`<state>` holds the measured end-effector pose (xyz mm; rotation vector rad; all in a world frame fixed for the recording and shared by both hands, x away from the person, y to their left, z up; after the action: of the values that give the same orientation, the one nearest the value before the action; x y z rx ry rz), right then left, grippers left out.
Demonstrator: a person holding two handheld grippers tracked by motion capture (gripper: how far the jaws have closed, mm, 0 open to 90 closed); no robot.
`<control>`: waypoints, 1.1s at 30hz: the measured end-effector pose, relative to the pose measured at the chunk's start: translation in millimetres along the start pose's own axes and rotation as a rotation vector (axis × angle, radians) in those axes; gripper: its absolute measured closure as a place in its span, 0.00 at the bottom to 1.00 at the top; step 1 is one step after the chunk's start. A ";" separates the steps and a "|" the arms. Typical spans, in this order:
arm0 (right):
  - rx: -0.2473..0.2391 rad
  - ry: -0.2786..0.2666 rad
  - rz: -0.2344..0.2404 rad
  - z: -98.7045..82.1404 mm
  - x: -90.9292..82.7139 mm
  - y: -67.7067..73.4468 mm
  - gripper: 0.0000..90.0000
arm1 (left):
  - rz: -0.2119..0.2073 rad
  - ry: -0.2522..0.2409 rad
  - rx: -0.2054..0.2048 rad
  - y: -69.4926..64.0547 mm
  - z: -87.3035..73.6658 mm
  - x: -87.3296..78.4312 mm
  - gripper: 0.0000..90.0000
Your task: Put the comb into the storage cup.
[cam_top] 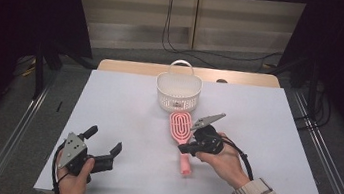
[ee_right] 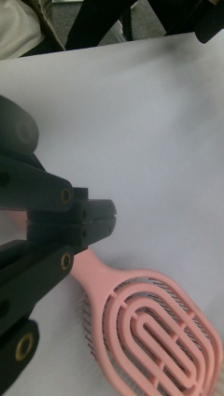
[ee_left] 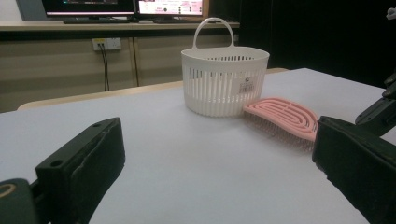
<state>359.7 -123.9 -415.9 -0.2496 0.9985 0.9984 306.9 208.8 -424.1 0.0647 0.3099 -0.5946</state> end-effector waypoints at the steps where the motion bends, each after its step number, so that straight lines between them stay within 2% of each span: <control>1: -0.005 0.020 -0.002 -1.0 2.6 0.8 1.00 | 0.001 -0.003 -0.001 -0.3 0.1 -0.1 0.03; 5: -0.022 0.060 0.000 -3.0 9.1 5.2 1.00 | 0.000 -0.001 0.000 -0.1 0.1 0.1 0.03; 9: -0.035 0.075 0.009 -2.5 13.5 9.4 1.00 | 0.000 -0.001 0.001 -0.1 0.1 -0.2 0.03; 15: -0.017 0.111 0.011 -4.7 20.7 11.1 1.00 | -0.003 0.002 -0.001 -0.2 -0.2 0.1 0.03; 22: -0.007 0.103 0.010 -4.2 14.5 7.5 1.00 | -0.001 0.000 0.000 0.0 0.0 -0.1 0.03; 28: -0.005 0.141 0.014 -5.6 19.3 8.7 1.00 | -0.002 0.000 -0.001 0.0 -0.1 -0.1 0.03; 33: 0.003 0.132 0.008 -5.8 12.8 5.3 1.00 | 0.001 -0.003 -0.010 0.5 0.0 -0.2 0.03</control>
<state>354.2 -116.9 -428.0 -0.3123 1.1221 0.9975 306.9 209.3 -424.1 0.0544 0.3100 -0.5918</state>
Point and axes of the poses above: each handheld gripper's, and its own axes: x roughly forward along the jaws, z roughly out of its top, y roughly to its left, the point moved 2 cm from there along x, roughly forward along the jaws, and after that the axes turned 8 degrees about y, right-handed, at the moved point
